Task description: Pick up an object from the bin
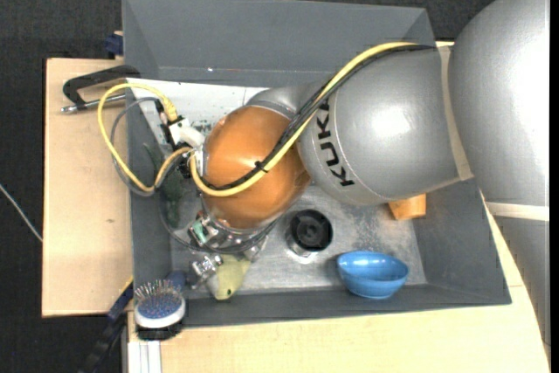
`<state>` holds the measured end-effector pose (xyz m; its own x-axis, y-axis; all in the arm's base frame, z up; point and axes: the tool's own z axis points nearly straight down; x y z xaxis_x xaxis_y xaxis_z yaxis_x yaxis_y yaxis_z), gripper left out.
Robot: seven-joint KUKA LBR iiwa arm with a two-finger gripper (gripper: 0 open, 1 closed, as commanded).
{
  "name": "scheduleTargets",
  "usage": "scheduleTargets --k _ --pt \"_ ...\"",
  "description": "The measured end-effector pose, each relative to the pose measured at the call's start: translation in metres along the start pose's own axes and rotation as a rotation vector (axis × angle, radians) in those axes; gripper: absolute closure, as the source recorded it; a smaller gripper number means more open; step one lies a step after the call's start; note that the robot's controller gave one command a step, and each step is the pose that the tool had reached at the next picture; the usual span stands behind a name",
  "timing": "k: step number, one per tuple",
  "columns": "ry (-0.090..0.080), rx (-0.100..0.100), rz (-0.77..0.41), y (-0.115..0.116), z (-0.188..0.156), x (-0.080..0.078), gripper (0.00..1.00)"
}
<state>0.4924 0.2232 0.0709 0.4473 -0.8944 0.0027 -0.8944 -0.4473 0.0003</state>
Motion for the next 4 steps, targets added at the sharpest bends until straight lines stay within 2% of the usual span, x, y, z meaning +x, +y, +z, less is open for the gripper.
scheduleTargets --k 1,2,3,4 --pt "-0.002 -0.001 0.005 -0.001 -0.001 0.000 0.00" --pt "-0.006 0.003 0.004 -0.002 -0.002 -0.002 1.00" --pt "-0.006 0.006 0.007 -0.003 -0.018 -0.003 1.00" --pt "-0.006 0.010 0.010 -0.005 -0.066 -0.005 1.00"
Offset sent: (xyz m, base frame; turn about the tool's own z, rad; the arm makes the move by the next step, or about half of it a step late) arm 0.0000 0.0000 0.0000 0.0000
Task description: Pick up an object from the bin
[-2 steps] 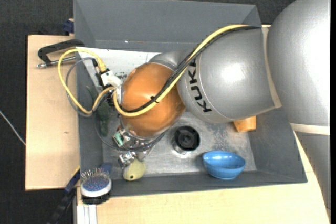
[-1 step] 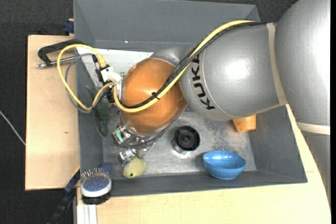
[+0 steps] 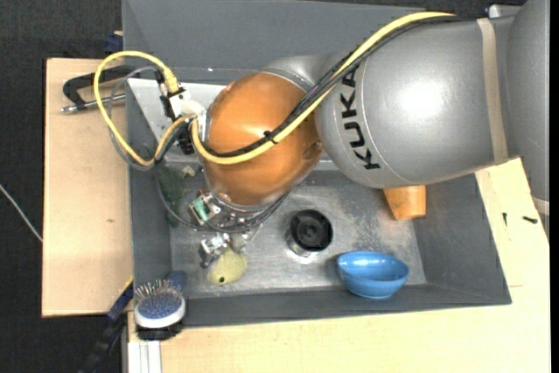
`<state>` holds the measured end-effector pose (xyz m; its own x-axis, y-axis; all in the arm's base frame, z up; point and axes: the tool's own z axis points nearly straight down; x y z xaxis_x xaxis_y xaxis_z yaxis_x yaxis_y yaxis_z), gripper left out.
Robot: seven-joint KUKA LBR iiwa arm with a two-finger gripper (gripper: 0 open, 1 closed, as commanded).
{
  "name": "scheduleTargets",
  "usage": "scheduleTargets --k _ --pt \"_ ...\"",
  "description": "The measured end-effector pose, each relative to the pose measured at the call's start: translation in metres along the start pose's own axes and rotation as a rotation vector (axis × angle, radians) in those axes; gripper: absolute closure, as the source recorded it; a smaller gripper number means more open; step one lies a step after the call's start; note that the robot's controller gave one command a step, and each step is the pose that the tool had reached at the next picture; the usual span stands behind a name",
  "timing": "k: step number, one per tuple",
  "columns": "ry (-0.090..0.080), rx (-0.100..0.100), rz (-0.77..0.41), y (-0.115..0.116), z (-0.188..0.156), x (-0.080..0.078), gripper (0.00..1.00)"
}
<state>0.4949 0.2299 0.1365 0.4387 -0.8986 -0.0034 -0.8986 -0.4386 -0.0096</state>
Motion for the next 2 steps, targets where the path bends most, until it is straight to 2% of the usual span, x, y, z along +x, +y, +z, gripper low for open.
scheduleTargets --k 2 --pt "0.000 -0.001 0.006 -0.004 -0.043 -0.003 1.00"
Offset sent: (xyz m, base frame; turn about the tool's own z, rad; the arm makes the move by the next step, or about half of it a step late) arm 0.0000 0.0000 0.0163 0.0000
